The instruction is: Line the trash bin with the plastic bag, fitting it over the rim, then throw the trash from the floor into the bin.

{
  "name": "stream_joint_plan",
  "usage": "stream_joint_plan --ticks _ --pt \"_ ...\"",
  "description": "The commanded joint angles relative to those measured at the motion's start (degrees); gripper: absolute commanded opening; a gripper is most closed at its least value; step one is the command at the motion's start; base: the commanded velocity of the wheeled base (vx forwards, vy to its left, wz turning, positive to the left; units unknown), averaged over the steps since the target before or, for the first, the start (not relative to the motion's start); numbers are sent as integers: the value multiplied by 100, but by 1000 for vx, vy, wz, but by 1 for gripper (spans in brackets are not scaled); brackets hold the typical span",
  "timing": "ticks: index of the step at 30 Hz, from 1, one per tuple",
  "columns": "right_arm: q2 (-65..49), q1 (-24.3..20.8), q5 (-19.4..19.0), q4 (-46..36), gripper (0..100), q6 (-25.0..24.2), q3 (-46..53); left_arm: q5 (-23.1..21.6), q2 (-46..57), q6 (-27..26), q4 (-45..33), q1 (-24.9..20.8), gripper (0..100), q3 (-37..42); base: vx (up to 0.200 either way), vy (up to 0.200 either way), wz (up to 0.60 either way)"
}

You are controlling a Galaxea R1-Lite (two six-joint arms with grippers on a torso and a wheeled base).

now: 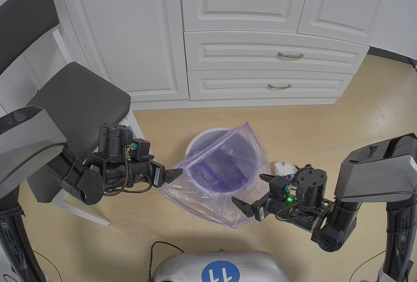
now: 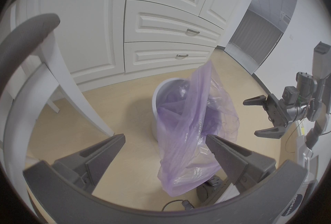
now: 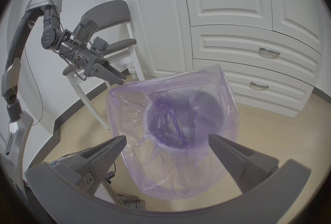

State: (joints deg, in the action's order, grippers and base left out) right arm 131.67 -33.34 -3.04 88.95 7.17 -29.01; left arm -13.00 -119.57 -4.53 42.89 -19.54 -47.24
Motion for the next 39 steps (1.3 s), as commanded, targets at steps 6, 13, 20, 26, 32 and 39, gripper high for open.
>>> stream_joint_plan --ticks 6,13,20,26,32,39 --pt "-247 109 22 -203 100 13 1 535 856 -355 -246 -393 100 382 0 0 0" --pt "-977 214 22 -1662 100 -14 -157 614 1137 -346 -378 -920 100 646 0 0 0" --pt "-1029 451 365 -3376 100 -146 -825 807 337 -311 -694 -1271 100 461 0 0 0" --pt "-168 812 409 -3578 100 -576 -1590 860 -902 -320 -729 -920 100 -119 0 0 0" --pt "254 1154 400 -3657 100 -594 -1959 799 -1543 -276 -984 -428 100 -690 0 0 0" --pt "781 1260 409 -3648 100 -655 -2398 851 -1798 111 -870 -384 100 -1033 0 0 0"
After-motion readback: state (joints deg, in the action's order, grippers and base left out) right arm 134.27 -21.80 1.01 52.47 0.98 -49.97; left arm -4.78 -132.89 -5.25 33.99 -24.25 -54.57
